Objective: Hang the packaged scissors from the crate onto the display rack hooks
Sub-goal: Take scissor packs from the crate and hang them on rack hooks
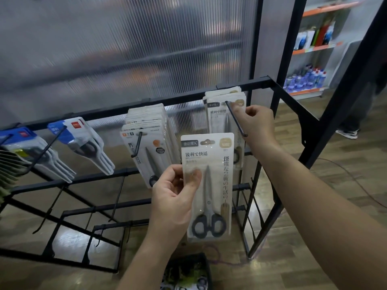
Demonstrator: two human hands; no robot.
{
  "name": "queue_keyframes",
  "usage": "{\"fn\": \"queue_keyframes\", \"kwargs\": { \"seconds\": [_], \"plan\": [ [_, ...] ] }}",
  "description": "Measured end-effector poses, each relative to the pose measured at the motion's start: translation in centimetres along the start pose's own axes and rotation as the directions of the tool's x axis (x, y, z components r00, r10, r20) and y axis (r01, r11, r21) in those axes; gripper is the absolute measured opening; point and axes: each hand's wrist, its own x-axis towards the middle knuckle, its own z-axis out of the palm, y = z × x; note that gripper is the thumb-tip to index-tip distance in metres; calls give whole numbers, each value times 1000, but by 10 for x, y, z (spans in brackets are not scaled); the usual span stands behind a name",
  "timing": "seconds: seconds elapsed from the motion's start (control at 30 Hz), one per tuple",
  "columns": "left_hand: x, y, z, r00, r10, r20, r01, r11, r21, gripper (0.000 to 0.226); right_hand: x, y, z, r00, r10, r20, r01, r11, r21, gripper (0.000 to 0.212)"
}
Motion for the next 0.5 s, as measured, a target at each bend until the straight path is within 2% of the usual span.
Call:
{"fn": "queue_keyframes", "kwargs": {
  "seconds": [0.3,0.4,0.5],
  "plan": [
    [-10,4,22,995,49,90,-53,998,37,12,0,5,-14,998,36,46,-31,994,-103,56],
    [-9,6,34,993,56,107,-61,997,43,14,-15,8,-29,994,57,98,-52,997,-49,66],
    [-5,8,44,994,58,89,-62,997,43,14,-34,14,-45,986,61,153,-58,998,-18,56]
  ]
}}
